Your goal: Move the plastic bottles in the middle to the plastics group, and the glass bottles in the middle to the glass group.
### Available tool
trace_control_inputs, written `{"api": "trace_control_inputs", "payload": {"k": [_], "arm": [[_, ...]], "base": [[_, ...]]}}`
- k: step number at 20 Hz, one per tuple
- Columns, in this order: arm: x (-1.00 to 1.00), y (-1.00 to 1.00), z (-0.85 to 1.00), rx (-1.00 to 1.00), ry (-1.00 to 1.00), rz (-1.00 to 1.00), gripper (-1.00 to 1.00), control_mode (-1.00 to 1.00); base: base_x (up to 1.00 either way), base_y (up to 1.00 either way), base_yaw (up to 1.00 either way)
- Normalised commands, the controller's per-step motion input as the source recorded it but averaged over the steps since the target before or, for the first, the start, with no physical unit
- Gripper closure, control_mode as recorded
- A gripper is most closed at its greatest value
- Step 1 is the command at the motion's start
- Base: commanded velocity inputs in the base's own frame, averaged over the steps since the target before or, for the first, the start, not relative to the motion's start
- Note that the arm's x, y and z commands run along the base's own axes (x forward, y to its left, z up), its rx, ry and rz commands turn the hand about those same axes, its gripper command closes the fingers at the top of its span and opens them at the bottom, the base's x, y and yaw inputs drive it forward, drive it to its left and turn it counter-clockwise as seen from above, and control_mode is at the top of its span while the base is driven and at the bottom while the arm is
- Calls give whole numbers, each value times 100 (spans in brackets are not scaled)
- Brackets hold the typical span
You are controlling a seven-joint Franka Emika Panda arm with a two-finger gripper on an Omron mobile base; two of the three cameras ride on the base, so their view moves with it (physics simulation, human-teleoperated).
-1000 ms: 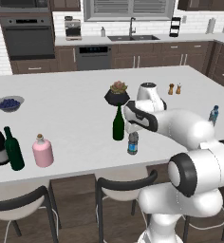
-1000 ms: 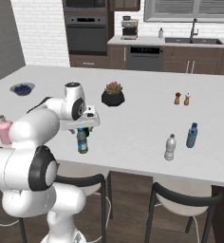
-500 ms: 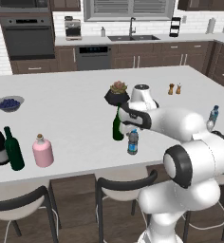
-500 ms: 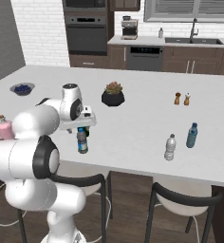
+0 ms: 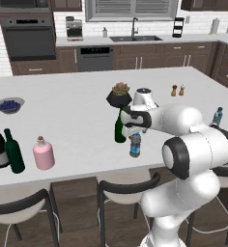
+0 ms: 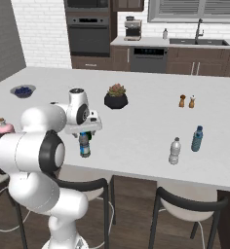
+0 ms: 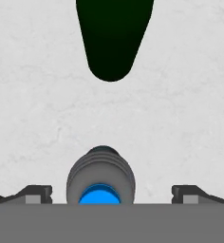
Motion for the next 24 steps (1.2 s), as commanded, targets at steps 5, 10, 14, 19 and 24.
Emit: {"api": "trace_control_inputs", "payload": {"k": [5,10,14,19,24], "arm": [[0,0,-12,0,0,0,-100,-100],[0,0,-1,0,0,0,-100,-100],[0,0,0,0,0,0,100,-100],[0,0,0,0,0,0,100,-100],[-8,-18,26,0,-2,0,100,-100]], "base": [[0,0,0],[0,0,0],[0,0,0],[0,0,0],[0,0,0]]}}
